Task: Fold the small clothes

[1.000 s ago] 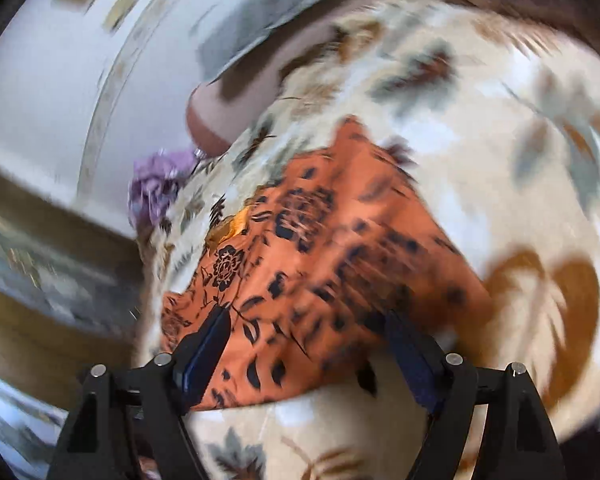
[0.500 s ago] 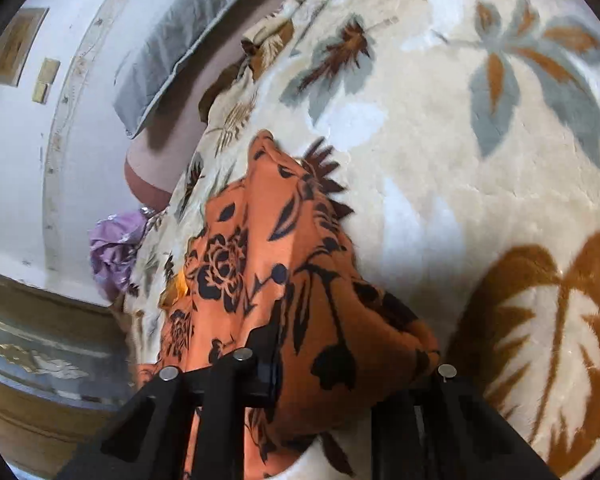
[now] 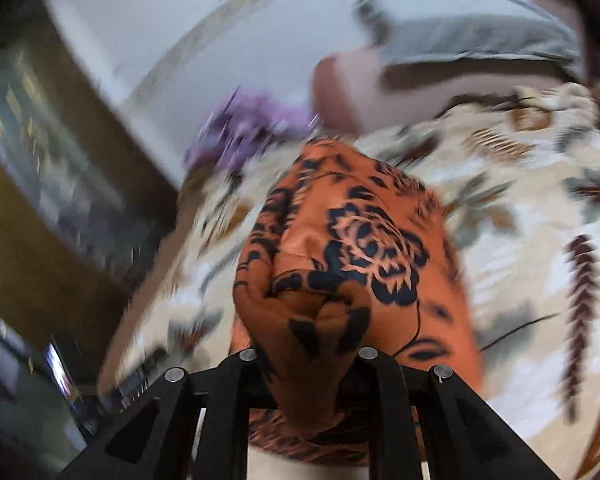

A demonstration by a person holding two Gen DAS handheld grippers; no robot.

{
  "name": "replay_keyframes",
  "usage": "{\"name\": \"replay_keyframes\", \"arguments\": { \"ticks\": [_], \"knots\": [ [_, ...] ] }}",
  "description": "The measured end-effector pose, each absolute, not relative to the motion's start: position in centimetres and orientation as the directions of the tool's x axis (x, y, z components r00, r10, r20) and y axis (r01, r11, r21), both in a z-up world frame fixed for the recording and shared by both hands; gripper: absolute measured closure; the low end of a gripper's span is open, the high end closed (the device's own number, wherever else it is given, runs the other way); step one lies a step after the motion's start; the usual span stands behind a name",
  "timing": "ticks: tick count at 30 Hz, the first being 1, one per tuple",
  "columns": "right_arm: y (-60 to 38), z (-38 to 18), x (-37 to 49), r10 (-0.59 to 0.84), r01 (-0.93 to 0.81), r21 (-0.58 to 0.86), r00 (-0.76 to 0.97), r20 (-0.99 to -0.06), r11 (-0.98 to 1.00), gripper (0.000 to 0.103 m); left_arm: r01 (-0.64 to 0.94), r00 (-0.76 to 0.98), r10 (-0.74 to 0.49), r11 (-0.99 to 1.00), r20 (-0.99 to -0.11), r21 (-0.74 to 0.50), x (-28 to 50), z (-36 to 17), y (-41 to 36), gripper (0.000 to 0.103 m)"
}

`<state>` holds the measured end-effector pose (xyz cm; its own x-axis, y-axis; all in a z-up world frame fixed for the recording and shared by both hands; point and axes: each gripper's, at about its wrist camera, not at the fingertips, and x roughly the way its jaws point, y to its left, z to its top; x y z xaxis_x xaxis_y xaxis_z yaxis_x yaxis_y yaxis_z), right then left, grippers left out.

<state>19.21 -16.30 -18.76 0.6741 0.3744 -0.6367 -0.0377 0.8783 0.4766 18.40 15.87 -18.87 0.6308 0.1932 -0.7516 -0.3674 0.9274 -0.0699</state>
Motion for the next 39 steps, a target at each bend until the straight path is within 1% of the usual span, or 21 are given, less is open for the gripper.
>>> {"name": "replay_keyframes", "arguments": {
  "ticks": [2,4,7,9,10,11,13,15,16,17,19,21,23,24,26,28,29,30,32,35,39],
  "knots": [
    [-12.9,-21.6,19.2,0.434,-0.069,0.495,0.597,-0.675,0.866,0.086,-0.388,0.626,0.196,0.918,-0.755,-0.083,18.1,-18.8,17.0,0.0],
    [-10.6,-23.7,19.2,0.448,-0.09,0.481,0.545,-0.709,0.872,0.085,-0.402,0.623,0.199,0.911,-0.757,-0.091,17.7,-18.9,17.8,0.0],
    [-10.3,-24.4,18.2,0.482,-0.155,0.484,0.549,-0.683,0.861,0.078,-0.396,0.624,0.196,0.914,-0.756,-0.09,17.4,-19.0,17.9,0.0],
    [-11.8,-23.9,17.8,0.582,-0.215,0.564,0.521,-0.624,0.797,0.057,-0.38,0.634,0.184,0.92,-0.751,-0.096,17.3,-18.9,17.5,0.0],
    [-12.8,-23.6,17.6,0.645,-0.251,0.614,0.493,-0.584,0.748,0.031,-0.364,0.642,0.168,0.925,-0.748,-0.105,17.4,-18.8,17.3,0.0],
    [-14.1,-23.1,17.0,0.701,-0.286,0.661,0.477,-0.53,0.694,0.027,-0.35,0.653,0.154,0.93,-0.742,-0.115,17.4,-18.5,16.9,0.0],
    [-16.1,-22.1,15.9,0.708,-0.314,0.66,0.508,-0.491,0.683,0.027,-0.303,0.689,0.111,0.942,-0.716,-0.146,17.0,-17.8,15.7,0.0],
    [-19.2,-21.2,14.3,0.648,-0.301,0.613,0.589,-0.482,0.73,0.028,-0.213,0.726,0.027,0.959,-0.687,-0.188,16.7,-17.1,13.9,0.0],
    [-20.6,-21.0,14.0,0.601,-0.268,0.586,0.625,-0.498,0.764,0.038,-0.166,0.738,-0.013,0.966,-0.675,-0.2,16.5,-16.9,12.9,0.0],
    [-21.9,-21.1,13.8,0.558,-0.232,0.565,0.65,-0.515,0.792,0.054,-0.109,0.748,-0.06,0.971,-0.661,-0.211,16.3,-16.7,11.6,0.0],
    [-24.4,-21.8,13.8,0.451,-0.125,0.522,0.693,-0.563,0.844,0.064,-0.016,0.759,-0.126,0.977,-0.639,-0.212,15.9,-16.4,9.2,0.0],
    [-26.5,-23.2,14.0,0.36,-0.028,0.488,0.712,-0.603,0.873,0.064,0.068,0.776,-0.166,0.981,-0.609,-0.18,15.3,-16.0,6.5,0.0],
    [-27.4,-24.8,14.9,0.339,0.032,0.495,0.691,-0.639,0.868,0.064,0.137,0.785,-0.188,0.982,-0.591,-0.13,14.7,-15.8,4.0,0.0],
    [-27.0,-25.9,15.5,0.35,0.041,0.498,0.663,-0.662,0.866,0.064,0.162,0.787,-0.173,0.984,-0.593,-0.072,14.5,-16.0,2.4,0.0],
    [-26.1,-27.4,15.9,0.386,0.034,0.518,0.626,-0.678,0.855,0.065,0.158,0.771,-0.09,0.986,-0.631,0.053,14.7,-17.3,0.5,0.0],
    [-24.8,-27.8,15.9,0.404,0.011,0.519,0.614,-0.678,0.855,0.065,0.139,0.675,0.042,0.973,-0.737,0.182,16.5,-20.7,-0.6,0.0],
    [-24.5,-27.6,15.9,0.391,-0.003,0.494,0.614,-0.685,0.87,0.065,0.125,0.617,0.075,0.974,-0.783,0.191,17.3,-22.2,-0.2,0.0],
    [-24.3,-27.3,16.2,0.387,-0.02,0.473,0.605,-0.696,0.881,0.065,0.118,0.585,0.062,0.98,-0.809,0.161,17.8,-23.0,0.3,0.0],
    [-25.0,-26.3,17.1,0.394,-0.029,0.472,0.598,-0.698,0.881,0.065,0.086,0.559,-0.02,0.996,-0.829,0.034,18.2,-23.1,2.1,0.0],
    [-26.2,-23.2,17.8,0.348,-0.037,0.447,0.687,-0.638,0.894,0.065,0.108,0.59,0.015,0.989,-0.808,0.097,17.8,-22.9,1.8,0.0],
    [-25.1,-22.5,21.9,0.347,-0.055,0.42,0.666,-0.661,0.906,0.065,0.12,0.613,0.04,0.982,-0.789,0.143,17.5,-23.2,1.0,0.0]
  ]
}}
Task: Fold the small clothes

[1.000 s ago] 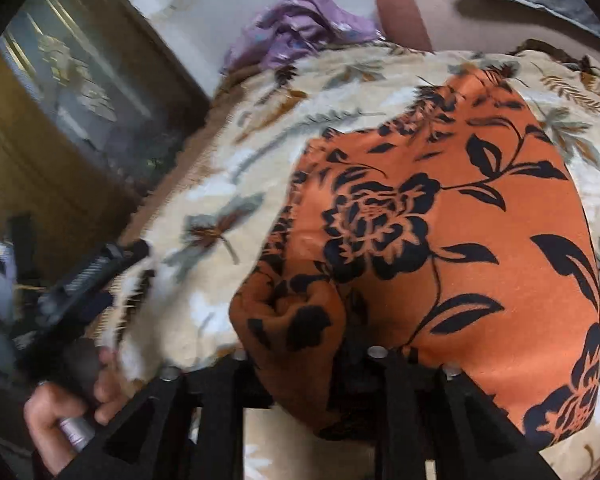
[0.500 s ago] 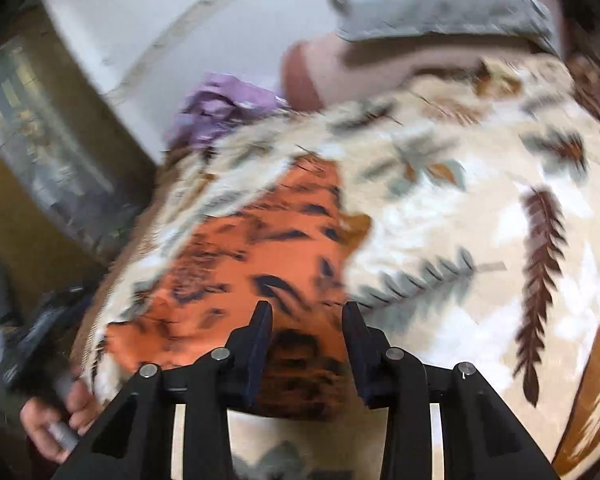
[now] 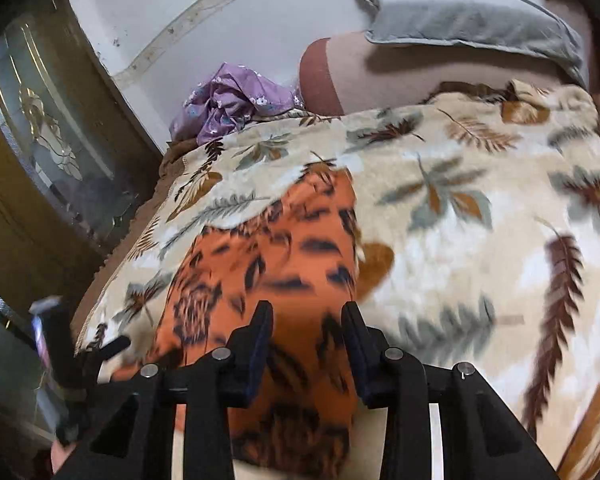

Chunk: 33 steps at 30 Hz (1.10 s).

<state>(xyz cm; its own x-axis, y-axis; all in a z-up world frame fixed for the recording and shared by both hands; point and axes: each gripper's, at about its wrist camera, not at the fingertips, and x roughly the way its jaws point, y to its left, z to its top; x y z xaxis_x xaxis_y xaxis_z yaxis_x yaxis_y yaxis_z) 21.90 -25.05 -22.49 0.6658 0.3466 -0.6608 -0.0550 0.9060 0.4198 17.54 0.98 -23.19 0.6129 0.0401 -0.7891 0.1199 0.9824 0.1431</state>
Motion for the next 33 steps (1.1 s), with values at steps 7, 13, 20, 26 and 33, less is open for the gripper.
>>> {"name": "replay_keyframes", "arguments": {
  "ticks": [7,13,20,26,33],
  "knots": [
    [-23.6,-26.2,26.2,0.369,-0.04,0.419,0.554,-0.746,0.907,0.062,0.114,0.608,0.035,0.985,-0.793,0.131,17.9,-23.4,0.9,0.0],
    [-24.7,-24.3,23.1,0.405,-0.052,0.463,0.577,-0.709,0.885,0.062,0.105,0.608,0.039,0.986,-0.793,0.129,17.8,-23.5,0.9,0.0],
    [-23.3,-25.8,22.2,0.393,-0.078,0.428,0.567,-0.724,0.9,0.061,0.099,0.608,0.044,0.986,-0.793,0.131,17.6,-23.5,0.9,0.0],
    [-26.5,-24.1,21.4,0.453,-0.038,0.526,0.564,-0.69,0.85,0.037,0.105,0.567,-0.035,0.994,-0.823,0.031,18.0,-22.7,2.0,0.0],
    [-32.5,-26.5,20.5,0.564,0.074,0.723,0.572,-0.595,0.687,0.025,0.05,0.506,-0.317,0.939,-0.802,-0.34,20.7,-20.8,6.6,0.0]
  ]
}}
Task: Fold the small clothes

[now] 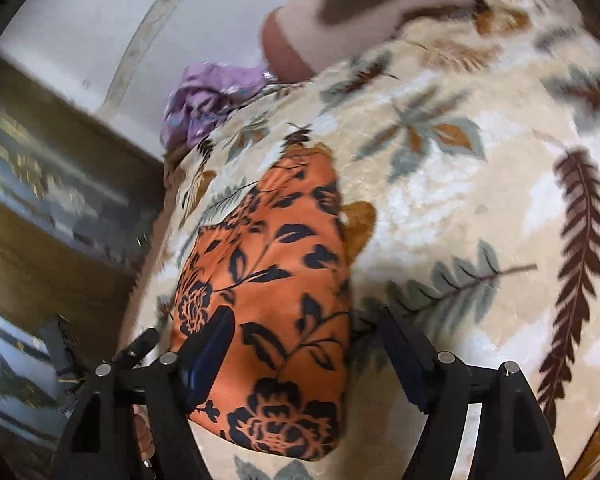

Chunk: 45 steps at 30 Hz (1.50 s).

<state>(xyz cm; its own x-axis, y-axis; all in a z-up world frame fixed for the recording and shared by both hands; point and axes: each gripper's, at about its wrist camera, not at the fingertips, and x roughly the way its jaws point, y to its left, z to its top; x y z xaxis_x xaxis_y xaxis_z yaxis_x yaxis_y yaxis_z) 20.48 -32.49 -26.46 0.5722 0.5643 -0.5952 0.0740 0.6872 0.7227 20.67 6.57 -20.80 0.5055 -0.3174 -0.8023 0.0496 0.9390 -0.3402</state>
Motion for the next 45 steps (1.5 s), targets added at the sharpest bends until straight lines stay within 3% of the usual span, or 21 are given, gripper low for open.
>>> {"name": "replay_keyframes", "arguments": {
  "ticks": [8,14,22,25,26,27,33,39,45],
  "knots": [
    [-32.1,-30.8,22.7,0.714,0.112,0.857,0.505,-0.485,0.504,0.025,-0.079,0.314,-0.503,0.831,-0.805,-0.55,25.1,-24.2,9.1,0.0],
    [-29.7,-32.4,24.3,0.749,0.096,0.868,0.466,-0.471,0.487,0.025,-0.015,0.274,-0.474,0.868,-0.837,-0.496,24.7,-25.2,7.2,0.0],
    [-27.8,-31.9,25.2,0.724,0.048,0.839,0.482,-0.494,0.542,0.024,0.064,0.25,-0.526,0.847,-0.813,-0.528,24.9,-25.4,4.4,0.0],
    [-27.3,-31.7,25.2,0.703,0.026,0.817,0.493,-0.512,0.577,0.028,0.086,0.267,-0.54,0.839,-0.799,-0.538,25.1,-25.6,3.7,0.0],
    [-27.3,-31.7,25.2,0.698,0.022,0.811,0.495,-0.517,0.584,0.031,0.093,0.267,-0.549,0.833,-0.792,-0.546,25.1,-25.6,3.7,0.003],
    [-27.2,-31.6,25.1,0.692,0.019,0.805,0.499,-0.521,0.593,0.032,0.102,0.267,-0.561,0.825,-0.784,-0.556,25.1,-25.6,3.6,0.016],
    [-26.7,-29.8,24.2,0.643,-0.027,0.75,0.536,-0.547,0.661,0.047,0.177,0.327,-0.518,0.855,-0.79,-0.488,24.5,-24.3,2.7,0.057],
    [-27.0,-26.9,22.6,0.603,-0.064,0.708,0.582,-0.546,0.703,0.053,0.277,0.375,-0.55,0.835,-0.746,-0.476,23.2,-21.6,0.8,0.066],
    [-30.4,-23.5,18.0,0.564,-0.095,0.681,0.648,-0.512,0.726,0.053,0.372,0.39,-0.598,0.798,-0.7,-0.474,20.3,-18.5,-2.5,0.067]
  ]
}}
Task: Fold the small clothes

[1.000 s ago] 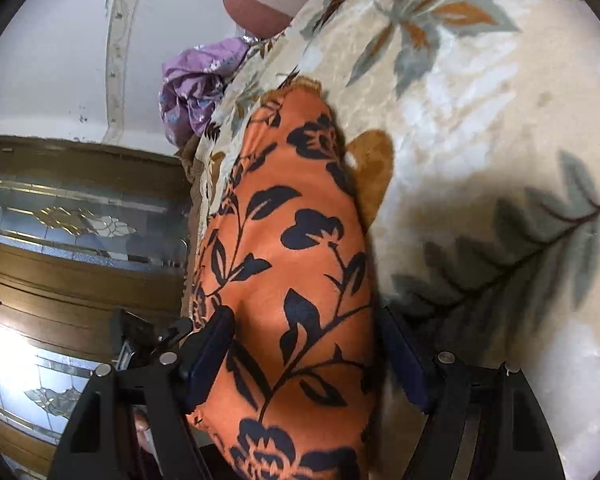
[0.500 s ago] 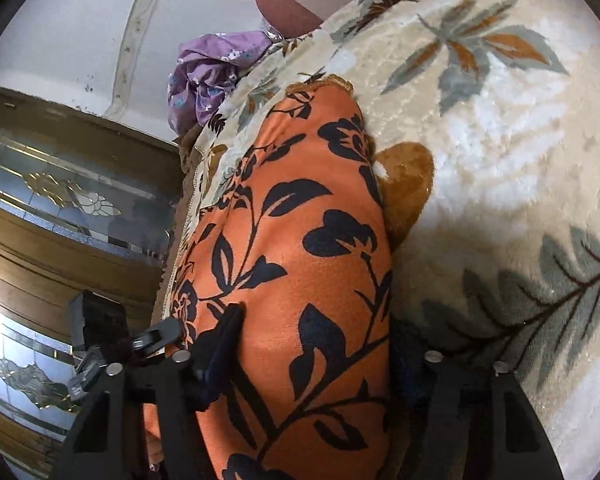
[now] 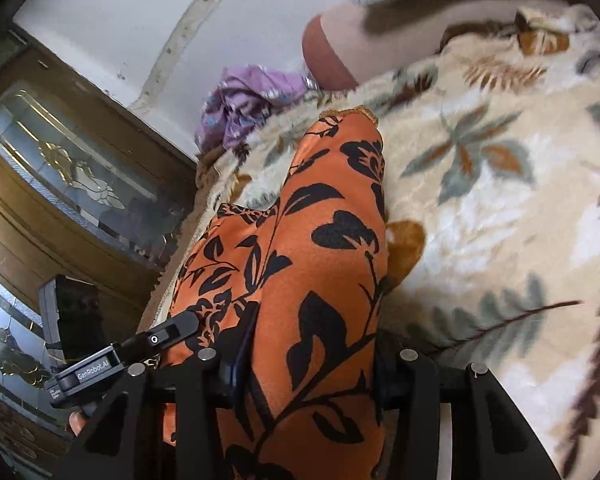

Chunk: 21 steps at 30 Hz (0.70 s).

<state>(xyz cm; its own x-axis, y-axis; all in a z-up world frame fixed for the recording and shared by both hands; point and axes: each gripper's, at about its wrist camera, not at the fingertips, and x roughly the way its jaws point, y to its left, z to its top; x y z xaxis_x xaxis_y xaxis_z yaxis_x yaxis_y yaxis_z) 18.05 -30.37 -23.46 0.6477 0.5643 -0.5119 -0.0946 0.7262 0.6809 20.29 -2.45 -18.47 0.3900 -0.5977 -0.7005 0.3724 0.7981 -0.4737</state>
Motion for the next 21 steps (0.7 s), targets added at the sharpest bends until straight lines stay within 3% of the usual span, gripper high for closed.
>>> {"name": "replay_keyframes", "arguments": {
  "ticks": [8,14,19,21],
  "knots": [
    [-34.0,-24.2,11.6,0.516,-0.036,0.678,0.678,-0.523,0.734,0.053,0.398,0.345,-0.601,0.789,-0.721,-0.467,15.9,-19.4,-6.4,0.067],
    [-35.2,-29.4,11.1,0.494,0.09,0.69,0.632,-0.597,0.718,0.051,0.347,0.335,-0.457,0.873,-0.824,-0.343,15.1,-23.3,-7.8,0.065],
    [-35.5,-27.1,10.4,0.407,0.129,0.608,0.633,-0.659,0.783,0.043,0.332,0.366,-0.395,0.901,-0.843,-0.278,14.0,-21.4,-7.3,0.059],
    [-35.5,-25.3,9.2,0.336,0.126,0.546,0.667,-0.665,0.828,0.043,0.327,0.435,-0.311,0.929,-0.845,-0.174,12.5,-19.6,-7.2,0.038]
  ]
}}
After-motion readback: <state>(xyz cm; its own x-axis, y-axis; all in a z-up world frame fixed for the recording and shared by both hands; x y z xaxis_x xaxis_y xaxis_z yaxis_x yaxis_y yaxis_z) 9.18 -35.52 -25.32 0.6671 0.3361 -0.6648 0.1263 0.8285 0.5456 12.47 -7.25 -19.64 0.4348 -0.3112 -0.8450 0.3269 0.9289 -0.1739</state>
